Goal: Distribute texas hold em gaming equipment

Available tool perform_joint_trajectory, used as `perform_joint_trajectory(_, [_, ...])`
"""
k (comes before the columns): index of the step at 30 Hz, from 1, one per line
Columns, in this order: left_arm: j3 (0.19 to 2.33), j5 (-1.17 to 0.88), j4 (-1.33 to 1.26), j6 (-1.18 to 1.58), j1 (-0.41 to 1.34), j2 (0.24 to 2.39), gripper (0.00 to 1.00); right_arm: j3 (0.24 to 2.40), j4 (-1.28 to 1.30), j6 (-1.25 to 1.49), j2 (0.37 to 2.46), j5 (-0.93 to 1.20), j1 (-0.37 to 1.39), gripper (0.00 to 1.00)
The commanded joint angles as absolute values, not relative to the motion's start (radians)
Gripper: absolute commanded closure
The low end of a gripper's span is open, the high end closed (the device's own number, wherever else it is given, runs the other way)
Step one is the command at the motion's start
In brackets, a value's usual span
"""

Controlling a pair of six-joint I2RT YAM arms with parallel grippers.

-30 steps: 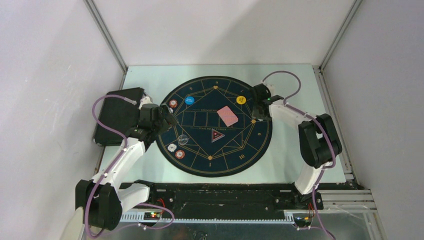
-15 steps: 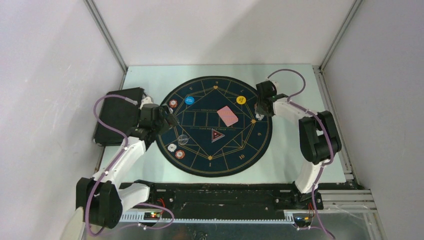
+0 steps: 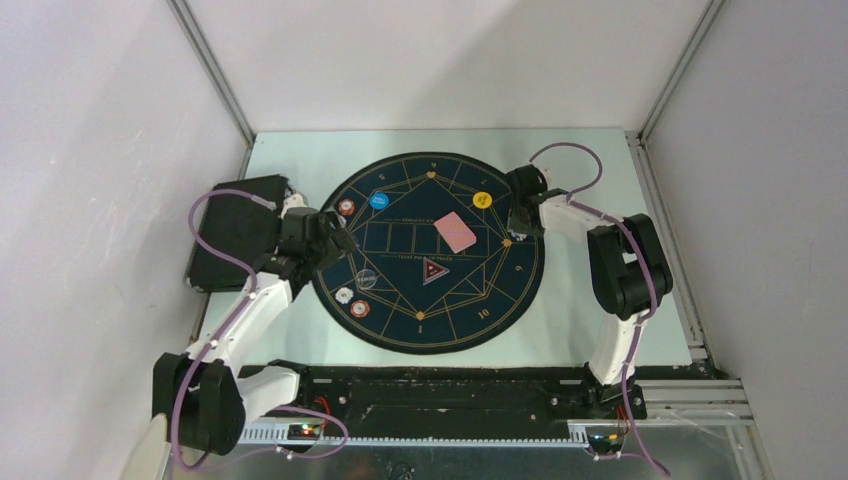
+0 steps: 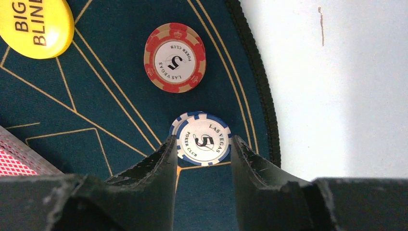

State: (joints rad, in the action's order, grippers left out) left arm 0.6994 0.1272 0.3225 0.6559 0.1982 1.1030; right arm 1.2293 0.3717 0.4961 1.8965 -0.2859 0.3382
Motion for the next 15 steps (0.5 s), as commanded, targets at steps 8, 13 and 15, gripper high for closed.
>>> perform_joint_trajectory(8, [0.722,0.12,0.3,0.654,0.198,1.111,0.0,1.286,0.363,0.492,1.904,-0.325,0.349,0.47])
perform_joint_trajectory(13, [0.721,0.111,0.294,0.652,0.198,1.107,0.0,1.286,0.369,0.479,1.879,-0.323,0.356,0.34])
perform_joint_trajectory(15, [0.721,0.109,0.291,0.652,0.198,1.105,0.0,1.286,0.369,0.47,1.859,-0.324,0.364,0.29])
